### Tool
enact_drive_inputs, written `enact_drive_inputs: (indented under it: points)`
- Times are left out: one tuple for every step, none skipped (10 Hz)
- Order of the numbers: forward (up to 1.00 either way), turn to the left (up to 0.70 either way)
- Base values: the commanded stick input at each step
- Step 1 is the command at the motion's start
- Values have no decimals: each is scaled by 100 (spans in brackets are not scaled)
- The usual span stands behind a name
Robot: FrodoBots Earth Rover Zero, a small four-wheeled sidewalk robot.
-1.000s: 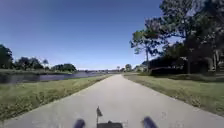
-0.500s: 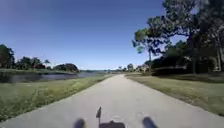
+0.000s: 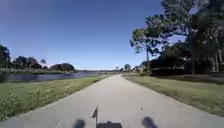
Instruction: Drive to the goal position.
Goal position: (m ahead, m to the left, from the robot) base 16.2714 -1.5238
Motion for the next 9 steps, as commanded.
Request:
enact_drive_inputs:
  points:
    - [85,0]
    - [85,0]
    - [85,0]
    - [85,0]
    - [85,4]
    - [85,34]
    - [85,34]
    - [85,34]
    - [85,12]
